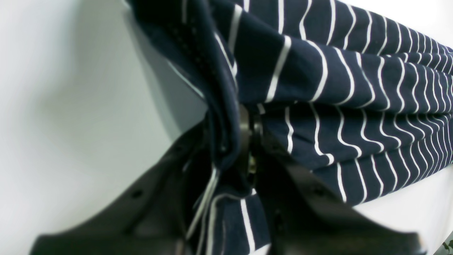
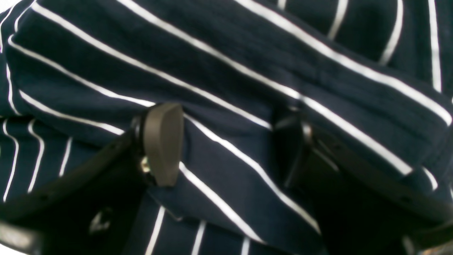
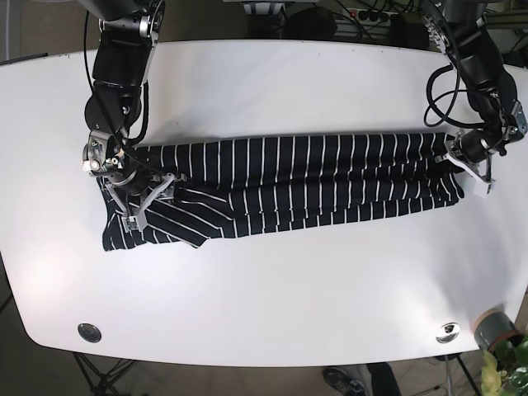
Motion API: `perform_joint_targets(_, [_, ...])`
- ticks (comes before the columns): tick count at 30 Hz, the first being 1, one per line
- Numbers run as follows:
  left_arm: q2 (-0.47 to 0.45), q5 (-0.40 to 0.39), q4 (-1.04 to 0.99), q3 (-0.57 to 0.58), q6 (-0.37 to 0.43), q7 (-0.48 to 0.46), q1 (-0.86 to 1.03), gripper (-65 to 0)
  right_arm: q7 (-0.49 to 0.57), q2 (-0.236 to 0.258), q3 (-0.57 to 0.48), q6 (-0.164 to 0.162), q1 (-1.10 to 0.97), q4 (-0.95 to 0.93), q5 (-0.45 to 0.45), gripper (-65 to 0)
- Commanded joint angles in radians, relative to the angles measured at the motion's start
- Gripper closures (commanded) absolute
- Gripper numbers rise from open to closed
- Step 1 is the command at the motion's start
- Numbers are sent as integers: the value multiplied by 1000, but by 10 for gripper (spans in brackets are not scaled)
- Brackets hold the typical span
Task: Fold the T-shirt properly
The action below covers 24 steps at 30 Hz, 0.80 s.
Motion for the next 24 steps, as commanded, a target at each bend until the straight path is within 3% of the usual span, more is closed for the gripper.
perform_joint_targets(1, [-25, -10, 27, -1, -1, -15, -16, -17, -17, 0, 2, 6, 10, 11, 4, -380])
perform_joint_targets(6, [-22, -10, 185, 10, -1, -15, -6, -15, -17, 0, 2, 6, 10, 11, 4, -379])
perform_joint_targets(14, [-18, -10, 458, 123, 52, -15, 46, -15, -17, 0, 2, 6, 10, 11, 4, -379])
perform_joint_targets(20, [61, -10, 658, 231, 107, -13, 86, -15, -17, 0, 2, 6, 10, 11, 4, -379])
perform_joint_targets(24, [100, -8, 688, 318, 136, -13, 87, -15, -17, 0, 2, 6, 13, 11, 4, -379])
